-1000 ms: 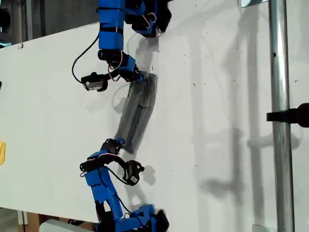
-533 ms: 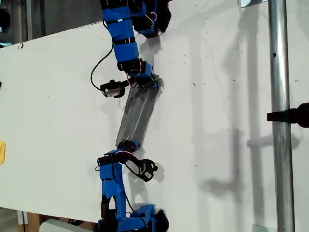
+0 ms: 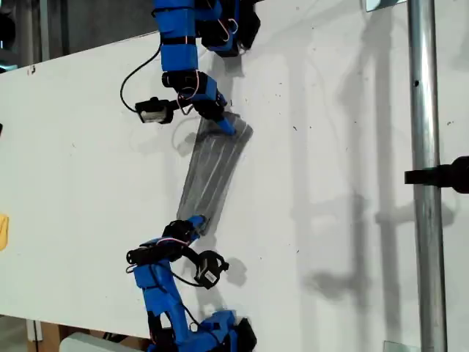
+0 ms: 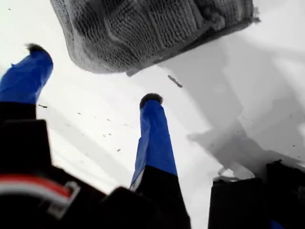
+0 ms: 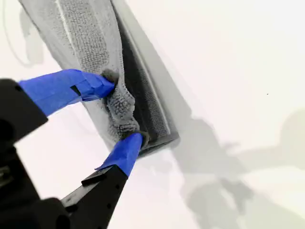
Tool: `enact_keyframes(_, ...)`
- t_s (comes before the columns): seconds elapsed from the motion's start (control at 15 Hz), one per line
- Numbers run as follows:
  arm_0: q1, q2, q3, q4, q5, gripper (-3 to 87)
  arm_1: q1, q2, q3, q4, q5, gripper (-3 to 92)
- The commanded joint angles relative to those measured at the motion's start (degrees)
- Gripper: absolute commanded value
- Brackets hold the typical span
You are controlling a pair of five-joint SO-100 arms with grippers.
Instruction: Grasp corners of a towel and fold twice.
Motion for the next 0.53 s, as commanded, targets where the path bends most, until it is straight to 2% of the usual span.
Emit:
enact_keyframes(0.0,1.32,15.82,1.23,2.9,-2.37,19.2,1.05,18.81,2.46,9.67,9.76,41.6)
enact_keyframes(0.13,5.19,30.15,10.99,2.02,-6.24,21.7,-4.04,32.78,5.19,17.23,21.01,44.4)
enact_keyframes(0.27,10.02,44.03,26.63,-2.37,-13.27,21.7,-11.78,30.59,5.89,17.49,32.34,47.5)
enact_keyframes(0.47,23.82,60.73,54.67,-17.23,-27.69,21.9,-23.64,25.31,6.86,18.19,51.24,54.1)
